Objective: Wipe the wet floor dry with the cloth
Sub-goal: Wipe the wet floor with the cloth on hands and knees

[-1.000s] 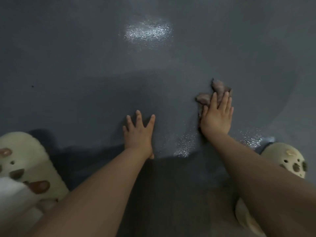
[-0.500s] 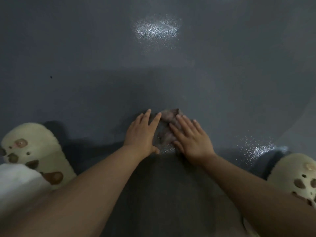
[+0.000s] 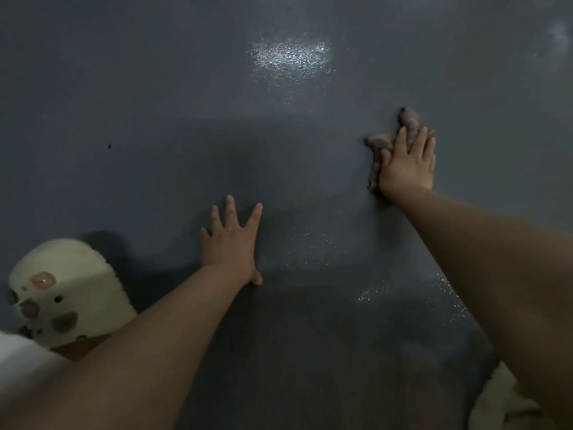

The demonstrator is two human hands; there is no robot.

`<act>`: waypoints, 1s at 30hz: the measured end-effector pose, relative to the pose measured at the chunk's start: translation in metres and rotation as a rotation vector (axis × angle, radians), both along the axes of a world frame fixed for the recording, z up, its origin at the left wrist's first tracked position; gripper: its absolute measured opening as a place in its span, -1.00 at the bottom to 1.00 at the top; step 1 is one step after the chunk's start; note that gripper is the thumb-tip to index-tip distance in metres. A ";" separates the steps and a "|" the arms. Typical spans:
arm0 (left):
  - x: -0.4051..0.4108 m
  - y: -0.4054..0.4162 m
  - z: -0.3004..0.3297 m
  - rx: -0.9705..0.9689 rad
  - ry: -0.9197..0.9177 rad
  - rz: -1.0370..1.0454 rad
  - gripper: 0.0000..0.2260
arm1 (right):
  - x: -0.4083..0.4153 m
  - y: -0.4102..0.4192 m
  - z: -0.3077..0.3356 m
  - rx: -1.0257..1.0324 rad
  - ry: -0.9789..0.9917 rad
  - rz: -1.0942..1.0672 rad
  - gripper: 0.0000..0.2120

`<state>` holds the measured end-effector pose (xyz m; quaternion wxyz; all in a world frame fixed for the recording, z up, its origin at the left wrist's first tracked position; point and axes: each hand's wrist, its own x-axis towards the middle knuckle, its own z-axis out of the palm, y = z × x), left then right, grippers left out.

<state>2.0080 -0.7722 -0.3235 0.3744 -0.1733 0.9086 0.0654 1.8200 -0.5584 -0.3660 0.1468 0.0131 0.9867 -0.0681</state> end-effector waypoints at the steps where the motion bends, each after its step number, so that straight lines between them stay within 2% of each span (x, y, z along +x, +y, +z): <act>1: -0.001 0.000 -0.001 -0.001 0.002 0.001 0.18 | -0.005 -0.008 0.000 0.001 0.003 -0.023 -0.45; 4: -0.003 0.001 -0.001 -0.007 -0.002 0.004 0.18 | -0.016 -0.040 -0.003 0.017 0.005 0.060 -0.42; 7: -0.003 0.001 0.001 -0.009 -0.008 -0.004 0.17 | -0.010 -0.085 -0.009 0.010 0.004 0.388 -0.44; 10: -0.002 0.000 0.001 -0.015 -0.020 -0.005 0.18 | 0.031 -0.125 -0.004 -0.041 -0.037 0.734 -0.47; 14: -0.002 -0.001 0.002 -0.020 -0.018 -0.010 0.20 | 0.050 -0.116 0.005 -0.060 -0.021 0.933 -0.49; 16: -0.001 -0.001 0.003 -0.018 -0.021 -0.008 0.20 | 0.031 -0.095 0.004 -0.048 -0.006 0.868 -0.50; 20: 0.001 -0.003 0.002 -0.011 -0.009 -0.001 0.18 | -0.002 -0.045 0.004 -0.033 0.030 0.465 -0.49; 22: 0.002 -0.003 0.001 -0.011 0.003 0.000 0.18 | -0.011 -0.039 0.001 -0.007 0.016 0.337 -0.48; 27: 0.001 -0.002 -0.002 -0.004 0.024 0.024 0.19 | -0.026 -0.082 -0.008 -0.029 0.053 0.144 -0.48; 30: 0.001 -0.001 -0.003 -0.007 0.049 0.034 0.18 | -0.031 -0.122 -0.005 -0.020 0.025 0.208 -0.47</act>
